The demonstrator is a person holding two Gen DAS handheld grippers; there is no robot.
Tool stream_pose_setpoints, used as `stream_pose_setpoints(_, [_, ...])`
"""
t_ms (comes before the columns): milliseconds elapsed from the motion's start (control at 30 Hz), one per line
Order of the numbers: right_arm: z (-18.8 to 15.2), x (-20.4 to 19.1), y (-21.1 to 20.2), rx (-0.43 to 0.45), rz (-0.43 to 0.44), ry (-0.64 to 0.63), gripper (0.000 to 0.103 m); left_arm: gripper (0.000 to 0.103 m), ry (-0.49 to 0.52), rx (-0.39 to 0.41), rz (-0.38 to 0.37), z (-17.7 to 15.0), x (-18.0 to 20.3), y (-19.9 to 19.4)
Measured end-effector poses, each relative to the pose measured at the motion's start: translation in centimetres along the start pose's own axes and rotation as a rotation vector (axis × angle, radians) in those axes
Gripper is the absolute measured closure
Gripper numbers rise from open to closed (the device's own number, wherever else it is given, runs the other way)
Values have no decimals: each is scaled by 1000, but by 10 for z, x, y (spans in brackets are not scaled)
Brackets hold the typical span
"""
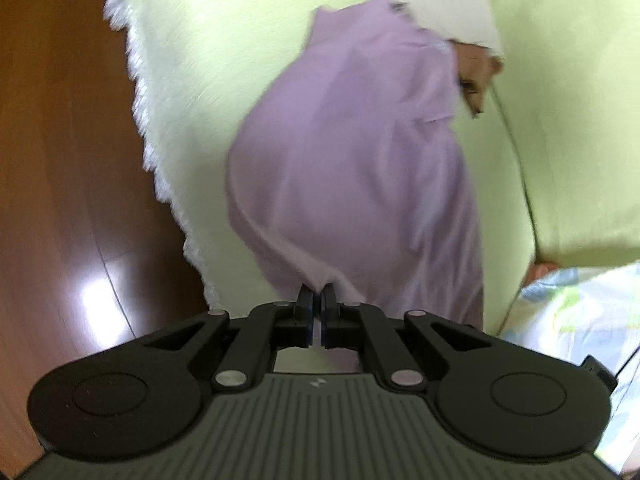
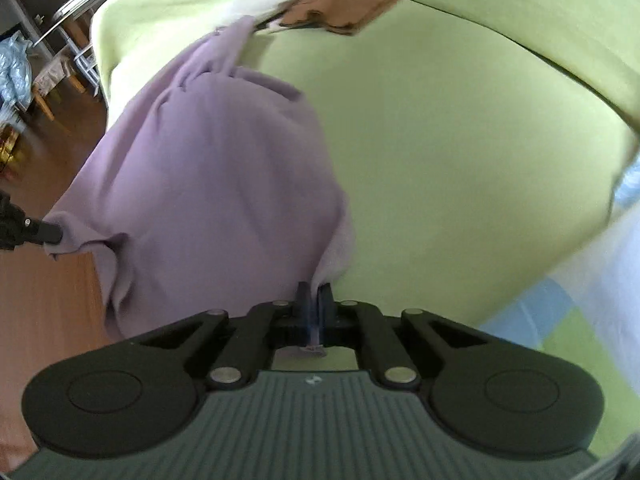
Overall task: Fold clothes
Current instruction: 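Carry the held top with both grippers over the checked sheet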
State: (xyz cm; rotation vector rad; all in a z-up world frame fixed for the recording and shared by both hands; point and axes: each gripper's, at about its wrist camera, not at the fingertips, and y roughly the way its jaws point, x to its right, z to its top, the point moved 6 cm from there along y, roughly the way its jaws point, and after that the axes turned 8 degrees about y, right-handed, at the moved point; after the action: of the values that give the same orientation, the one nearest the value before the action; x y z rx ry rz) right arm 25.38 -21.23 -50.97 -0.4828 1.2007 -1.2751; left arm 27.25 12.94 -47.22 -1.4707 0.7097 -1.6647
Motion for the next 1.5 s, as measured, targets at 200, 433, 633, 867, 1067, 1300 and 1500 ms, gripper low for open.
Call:
stream_pose_setpoints(200, [17,4,-101,180,203,358,100,103,226,81,-92,36,82,-76])
stream_pose_setpoints(433, [21,-2,-274,488,278,568,100,103,529,143,-257,59,228,-176])
stream_pose_setpoints(633, [-9,9,-451,767,168,647,100,103,756,85,-394,26,367,-221])
stream_pose_setpoints(867, [-74,66,-626,940,-68,730,100,103,942,-9,-516,-55,518,-198])
stream_pose_setpoints(1067, [-71,171,-682,980,-131,783,100,103,1031,43,-437,-115,644,-139])
stream_pose_setpoints(1300, [-60,246,-779,1174,-170,638,100,103,1023,248,-517,-157,719,-164])
stream_pose_setpoints(1500, [-126,269,-783,1168,-177,656,100,103,1097,200,-485,-232,670,-139])
